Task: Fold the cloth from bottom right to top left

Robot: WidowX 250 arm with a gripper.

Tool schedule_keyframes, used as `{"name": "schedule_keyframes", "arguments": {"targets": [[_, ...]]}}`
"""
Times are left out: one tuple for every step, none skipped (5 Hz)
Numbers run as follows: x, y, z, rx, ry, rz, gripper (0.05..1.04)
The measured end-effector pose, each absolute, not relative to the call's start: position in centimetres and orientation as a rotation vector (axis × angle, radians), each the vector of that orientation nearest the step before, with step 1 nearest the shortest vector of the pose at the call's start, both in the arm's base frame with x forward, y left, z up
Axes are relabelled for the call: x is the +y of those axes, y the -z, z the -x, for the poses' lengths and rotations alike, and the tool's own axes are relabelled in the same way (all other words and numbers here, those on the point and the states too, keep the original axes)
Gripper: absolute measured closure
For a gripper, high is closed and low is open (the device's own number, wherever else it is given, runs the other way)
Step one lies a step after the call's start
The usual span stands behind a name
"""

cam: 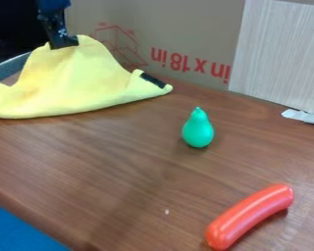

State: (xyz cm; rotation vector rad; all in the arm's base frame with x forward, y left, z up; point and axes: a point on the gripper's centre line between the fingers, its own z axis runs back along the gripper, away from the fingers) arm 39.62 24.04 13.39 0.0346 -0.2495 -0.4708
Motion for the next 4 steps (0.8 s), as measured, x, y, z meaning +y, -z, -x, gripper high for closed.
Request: {"name": "schedule_keyframes", "arguments": {"targets": [[24.3,-13.6,-40.2,-0.247,0.472,-0.030,1.008],[24.8,-13.5,-40.9,-0.236,0.474,-0.018,0.912],[25.2,-13.3,-41.3,-0.227,0.477,-0.020,0.678],[25.3,-13.5,-41.4,-0.232,0.492,-0.027,0.351]]}}
